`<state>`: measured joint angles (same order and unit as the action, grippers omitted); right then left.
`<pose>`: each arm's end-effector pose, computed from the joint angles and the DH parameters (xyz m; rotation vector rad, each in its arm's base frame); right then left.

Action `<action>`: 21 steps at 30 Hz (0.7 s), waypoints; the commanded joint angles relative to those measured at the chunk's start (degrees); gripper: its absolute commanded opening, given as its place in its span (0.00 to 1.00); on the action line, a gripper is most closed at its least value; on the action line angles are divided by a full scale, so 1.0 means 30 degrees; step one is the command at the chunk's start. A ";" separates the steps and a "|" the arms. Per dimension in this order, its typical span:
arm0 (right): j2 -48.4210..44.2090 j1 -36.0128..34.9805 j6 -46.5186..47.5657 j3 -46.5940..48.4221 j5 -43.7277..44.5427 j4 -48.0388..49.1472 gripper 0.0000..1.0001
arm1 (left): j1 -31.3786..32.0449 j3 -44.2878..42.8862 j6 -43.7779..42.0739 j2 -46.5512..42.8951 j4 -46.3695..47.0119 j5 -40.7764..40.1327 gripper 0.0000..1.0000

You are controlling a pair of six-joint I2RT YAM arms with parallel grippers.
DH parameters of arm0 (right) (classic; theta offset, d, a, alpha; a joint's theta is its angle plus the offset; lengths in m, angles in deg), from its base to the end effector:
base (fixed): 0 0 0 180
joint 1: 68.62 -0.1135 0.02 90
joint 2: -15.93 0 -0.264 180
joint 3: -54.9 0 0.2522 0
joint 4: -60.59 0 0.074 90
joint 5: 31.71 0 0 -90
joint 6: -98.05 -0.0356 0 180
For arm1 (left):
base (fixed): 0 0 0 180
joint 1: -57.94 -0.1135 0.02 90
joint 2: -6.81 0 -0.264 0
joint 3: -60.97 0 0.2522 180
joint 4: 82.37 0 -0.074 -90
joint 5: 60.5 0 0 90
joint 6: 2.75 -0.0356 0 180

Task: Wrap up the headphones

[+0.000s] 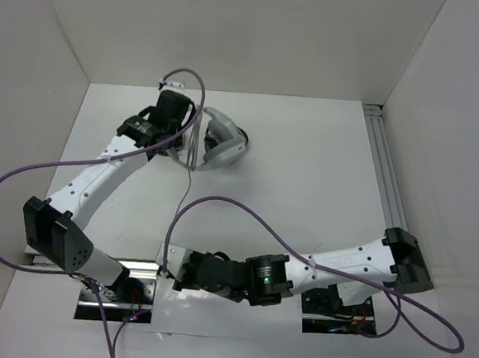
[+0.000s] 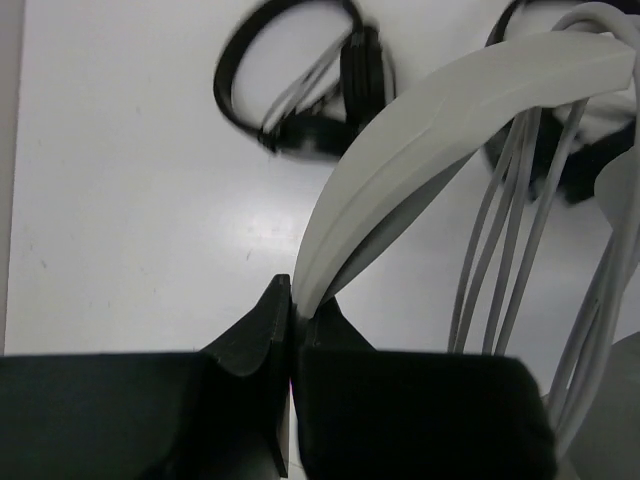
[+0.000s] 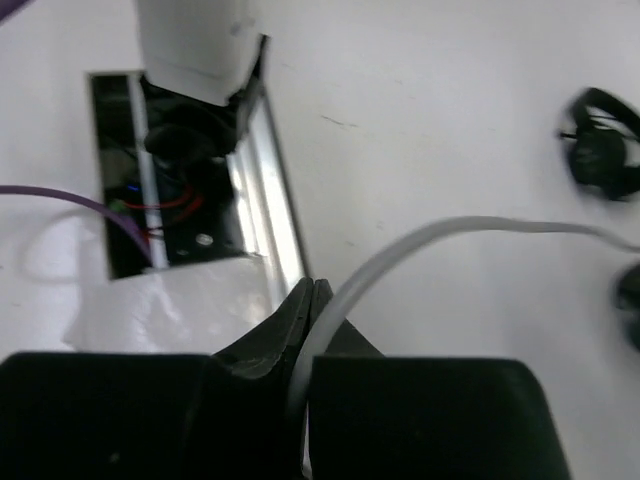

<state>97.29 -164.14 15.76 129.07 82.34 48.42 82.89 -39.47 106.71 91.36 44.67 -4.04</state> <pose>-0.0174 0.3309 0.3076 -1.3174 1.4112 0.6450 0.2986 -0.1172 0.3829 -0.2120 2.0921 0.1890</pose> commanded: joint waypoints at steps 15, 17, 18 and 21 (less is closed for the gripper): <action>-0.0454 -0.0976 0.6506 0.7320 1.6328 -1.0703 0.00 | 0.1407 0.8647 -0.1916 -0.6854 -0.0146 0.9568 0.00; -0.1189 -0.0475 0.9219 0.6179 1.6328 -0.6930 0.00 | 0.2432 0.9113 -0.1918 -0.7206 -0.0729 0.9861 0.00; -0.1831 0.0050 0.9992 0.5798 1.6328 -0.5697 0.00 | 0.2812 0.9116 -0.1744 -0.7440 -0.0732 1.0123 0.00; -0.2072 0.0406 1.0646 0.5354 1.5656 -0.3692 0.00 | 0.3578 0.9643 -0.0288 -0.7442 -0.1140 0.9339 0.00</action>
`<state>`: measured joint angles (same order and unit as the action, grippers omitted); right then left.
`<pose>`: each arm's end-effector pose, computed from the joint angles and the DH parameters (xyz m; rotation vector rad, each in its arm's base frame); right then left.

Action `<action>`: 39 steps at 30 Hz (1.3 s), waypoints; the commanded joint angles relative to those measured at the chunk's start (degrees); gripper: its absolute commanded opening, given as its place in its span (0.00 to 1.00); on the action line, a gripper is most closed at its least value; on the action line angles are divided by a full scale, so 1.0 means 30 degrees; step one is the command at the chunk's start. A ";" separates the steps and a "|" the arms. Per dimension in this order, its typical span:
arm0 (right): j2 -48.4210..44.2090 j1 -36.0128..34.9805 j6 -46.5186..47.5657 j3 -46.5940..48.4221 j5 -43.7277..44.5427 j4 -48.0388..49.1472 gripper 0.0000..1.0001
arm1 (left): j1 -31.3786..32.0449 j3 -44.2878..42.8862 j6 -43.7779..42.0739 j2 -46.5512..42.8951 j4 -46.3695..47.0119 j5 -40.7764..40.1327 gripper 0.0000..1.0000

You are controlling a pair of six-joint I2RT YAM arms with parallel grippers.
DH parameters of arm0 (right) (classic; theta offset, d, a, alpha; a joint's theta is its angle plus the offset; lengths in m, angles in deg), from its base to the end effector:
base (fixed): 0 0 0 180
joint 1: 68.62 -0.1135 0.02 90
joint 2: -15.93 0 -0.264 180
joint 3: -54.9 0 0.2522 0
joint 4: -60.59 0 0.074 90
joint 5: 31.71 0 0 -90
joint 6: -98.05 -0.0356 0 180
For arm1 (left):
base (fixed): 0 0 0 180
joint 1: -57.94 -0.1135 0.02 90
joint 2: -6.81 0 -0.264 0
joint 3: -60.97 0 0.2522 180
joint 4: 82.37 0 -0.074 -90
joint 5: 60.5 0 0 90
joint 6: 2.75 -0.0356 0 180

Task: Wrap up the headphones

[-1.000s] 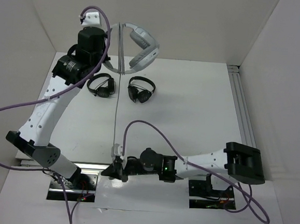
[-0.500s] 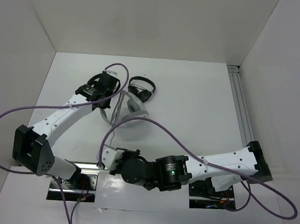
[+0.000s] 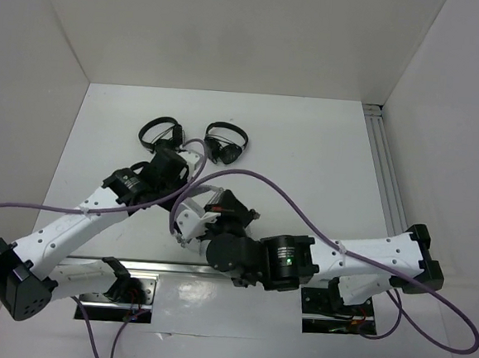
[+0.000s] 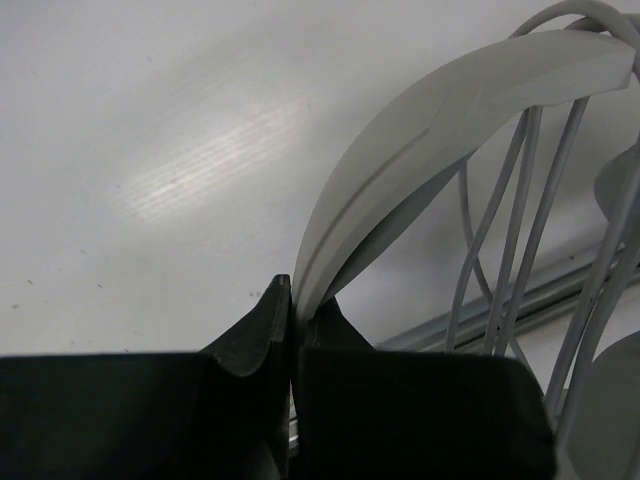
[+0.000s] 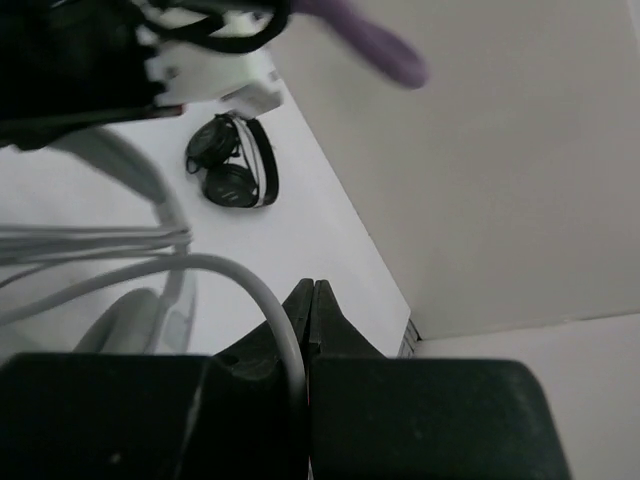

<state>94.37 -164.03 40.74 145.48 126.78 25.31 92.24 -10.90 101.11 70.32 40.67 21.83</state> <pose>0.0053 0.2955 0.3910 -1.1085 1.3280 -0.3751 0.1878 -0.1223 0.3045 0.3691 2.3930 -0.2250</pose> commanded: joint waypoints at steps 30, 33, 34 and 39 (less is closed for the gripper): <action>0.2684 -0.2150 -0.1198 0.3604 -0.3728 0.0581 0.00 | -0.7330 -0.5384 0.8037 0.3995 0.1802 0.0353 0.00; 0.2859 -0.2324 -0.1667 0.3399 -0.3728 0.0083 0.00 | -0.8591 -0.6556 0.7422 0.5195 0.1802 0.1585 0.00; 0.2859 -0.2325 -0.1841 0.3399 -0.3728 0.0083 0.00 | -0.8593 -0.7197 0.7244 0.5518 0.1541 0.1210 0.00; 0.3035 -0.2325 -0.1843 0.3398 -0.3728 -0.0151 0.00 | -0.9380 -0.7440 0.6744 0.6546 0.1332 0.1613 0.00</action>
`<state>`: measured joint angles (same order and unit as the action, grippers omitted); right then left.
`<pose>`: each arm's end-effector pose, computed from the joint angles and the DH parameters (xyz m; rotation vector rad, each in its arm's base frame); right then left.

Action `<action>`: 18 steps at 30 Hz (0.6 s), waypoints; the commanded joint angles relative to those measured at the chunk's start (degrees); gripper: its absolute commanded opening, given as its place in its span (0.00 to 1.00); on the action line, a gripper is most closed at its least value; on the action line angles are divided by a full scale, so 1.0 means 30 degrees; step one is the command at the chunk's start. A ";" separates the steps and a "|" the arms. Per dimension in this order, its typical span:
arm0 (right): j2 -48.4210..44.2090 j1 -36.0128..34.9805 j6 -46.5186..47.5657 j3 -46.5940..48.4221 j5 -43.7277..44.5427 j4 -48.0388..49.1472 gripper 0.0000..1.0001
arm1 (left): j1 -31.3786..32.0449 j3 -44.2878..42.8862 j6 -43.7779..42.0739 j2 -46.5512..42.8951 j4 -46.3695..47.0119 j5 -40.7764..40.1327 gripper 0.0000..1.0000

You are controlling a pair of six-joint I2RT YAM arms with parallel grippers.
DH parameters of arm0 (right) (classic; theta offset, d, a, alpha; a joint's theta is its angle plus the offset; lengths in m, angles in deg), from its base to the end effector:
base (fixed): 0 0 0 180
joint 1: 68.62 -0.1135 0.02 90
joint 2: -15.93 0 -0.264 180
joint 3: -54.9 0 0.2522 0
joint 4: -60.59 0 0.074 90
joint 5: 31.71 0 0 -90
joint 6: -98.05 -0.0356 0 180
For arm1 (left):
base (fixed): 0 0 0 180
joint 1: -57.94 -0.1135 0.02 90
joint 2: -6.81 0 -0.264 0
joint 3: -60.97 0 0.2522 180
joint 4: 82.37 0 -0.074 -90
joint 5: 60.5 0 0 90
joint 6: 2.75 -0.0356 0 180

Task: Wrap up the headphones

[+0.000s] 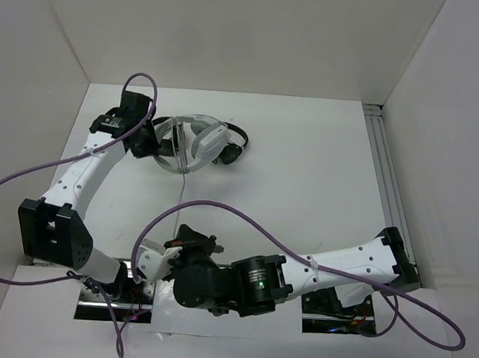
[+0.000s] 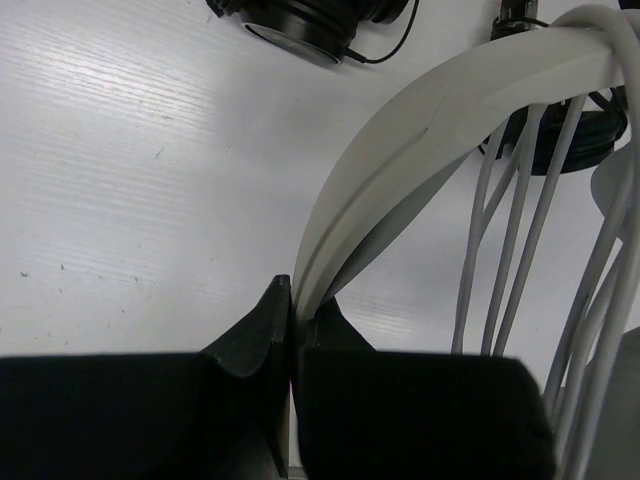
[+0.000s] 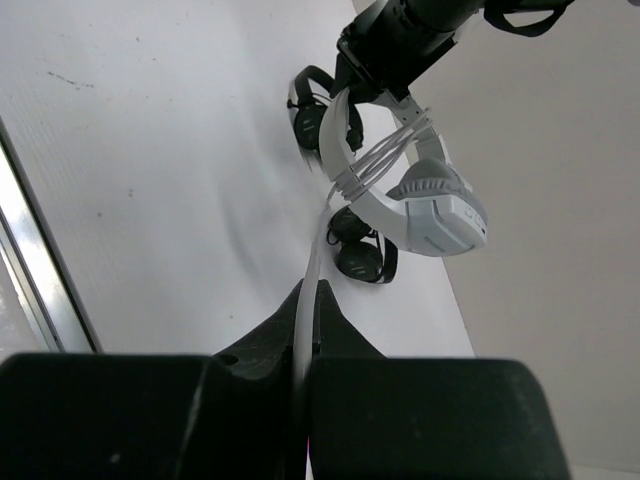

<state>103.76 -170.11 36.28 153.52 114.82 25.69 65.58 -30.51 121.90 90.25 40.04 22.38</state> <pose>-0.0393 0.3422 0.3863 -1.2862 1.2573 -0.0761 0.3083 -0.0369 0.3279 -0.6227 2.3540 -0.1823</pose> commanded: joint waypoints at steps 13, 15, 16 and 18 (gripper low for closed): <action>-0.1768 0.0693 0.2655 -0.0074 0.0052 0.1570 0.00 | 0.2424 0.3460 -0.3899 -0.1856 0.2893 0.1522 0.00; -0.2527 0.1922 0.3331 0.0102 -0.0531 0.1570 0.00 | 0.3483 0.4219 -0.4721 -0.1856 0.2162 0.1346 0.00; -0.2732 0.2449 0.3625 0.0334 -0.1288 0.1744 0.00 | 0.4562 0.4543 -0.4928 -0.1856 0.1957 0.0766 0.00; -0.3171 0.4142 0.4126 0.0598 -0.1908 0.1746 0.00 | 0.5593 0.5594 -0.4930 -0.2410 0.1576 -0.0056 0.00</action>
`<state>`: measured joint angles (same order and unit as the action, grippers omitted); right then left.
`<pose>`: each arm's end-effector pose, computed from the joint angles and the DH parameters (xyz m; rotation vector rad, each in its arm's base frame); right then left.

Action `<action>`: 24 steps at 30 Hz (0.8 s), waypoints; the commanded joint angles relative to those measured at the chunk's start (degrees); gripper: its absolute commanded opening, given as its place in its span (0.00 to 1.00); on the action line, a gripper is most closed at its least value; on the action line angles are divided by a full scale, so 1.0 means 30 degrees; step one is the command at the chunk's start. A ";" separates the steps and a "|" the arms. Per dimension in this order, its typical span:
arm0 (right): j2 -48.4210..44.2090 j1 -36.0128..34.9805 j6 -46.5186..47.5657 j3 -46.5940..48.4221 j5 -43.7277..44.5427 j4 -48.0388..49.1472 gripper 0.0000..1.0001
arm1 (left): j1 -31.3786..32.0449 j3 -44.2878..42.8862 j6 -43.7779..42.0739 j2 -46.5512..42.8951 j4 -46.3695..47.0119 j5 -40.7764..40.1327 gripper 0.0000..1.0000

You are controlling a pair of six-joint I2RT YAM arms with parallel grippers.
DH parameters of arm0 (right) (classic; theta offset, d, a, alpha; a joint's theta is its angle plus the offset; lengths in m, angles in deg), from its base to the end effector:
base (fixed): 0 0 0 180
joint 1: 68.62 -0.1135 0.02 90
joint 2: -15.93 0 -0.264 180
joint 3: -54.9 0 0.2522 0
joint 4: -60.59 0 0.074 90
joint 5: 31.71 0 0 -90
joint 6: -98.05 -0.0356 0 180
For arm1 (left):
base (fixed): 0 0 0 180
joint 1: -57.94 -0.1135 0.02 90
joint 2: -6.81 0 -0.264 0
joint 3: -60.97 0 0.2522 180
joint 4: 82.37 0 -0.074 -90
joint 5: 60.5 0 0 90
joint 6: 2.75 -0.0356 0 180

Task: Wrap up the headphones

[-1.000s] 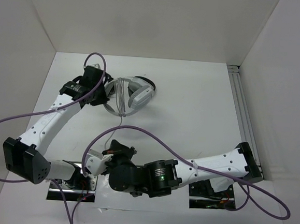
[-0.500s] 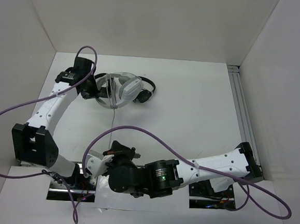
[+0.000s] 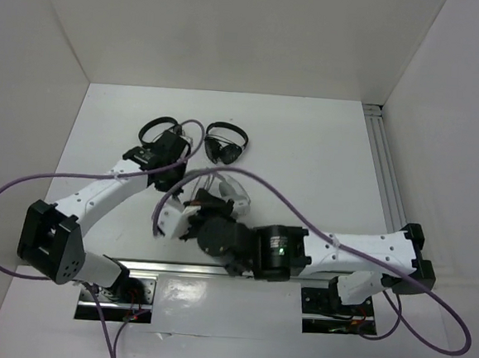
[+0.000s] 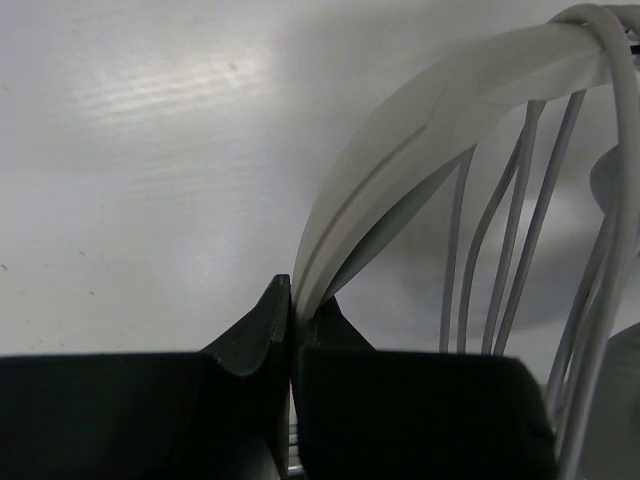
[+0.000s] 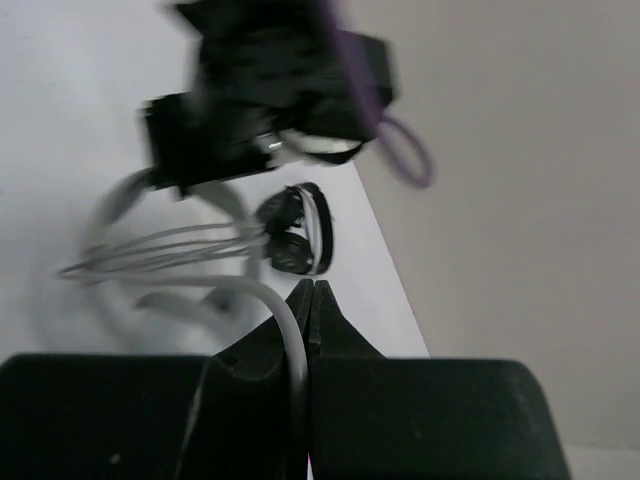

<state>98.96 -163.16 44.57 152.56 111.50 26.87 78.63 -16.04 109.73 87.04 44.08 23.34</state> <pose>0.0029 0.3233 0.4081 -1.2714 1.2321 -0.1546 0.2698 -0.0978 0.2680 -0.0811 2.5589 -0.1529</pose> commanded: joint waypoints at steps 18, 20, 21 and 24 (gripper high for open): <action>-0.4764 1.1499 0.0432 -0.2212 -0.8442 0.4048 0.00 | 0.9188 0.0518 -0.2017 -0.9098 -0.2555 0.0440 0.00; -0.4386 1.3139 -0.0127 -0.2214 -0.9412 0.3784 0.00 | 0.9188 -0.0065 -0.2015 -0.9834 -0.2876 -0.0056 0.00; -0.4384 1.3696 -0.0826 -0.2388 -1.0432 0.3581 0.00 | 0.9188 -0.0332 -0.2015 -1.0128 -0.3053 -0.0290 0.00; -0.4558 1.6332 -0.2698 -0.3146 -1.3473 0.3753 0.00 | 0.9188 -0.1416 -0.2015 -1.0834 -0.3814 -0.1901 0.00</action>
<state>86.87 -120.28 43.32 143.93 78.80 32.94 105.88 -15.47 104.00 57.53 35.86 20.15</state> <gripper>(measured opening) 0.006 0.108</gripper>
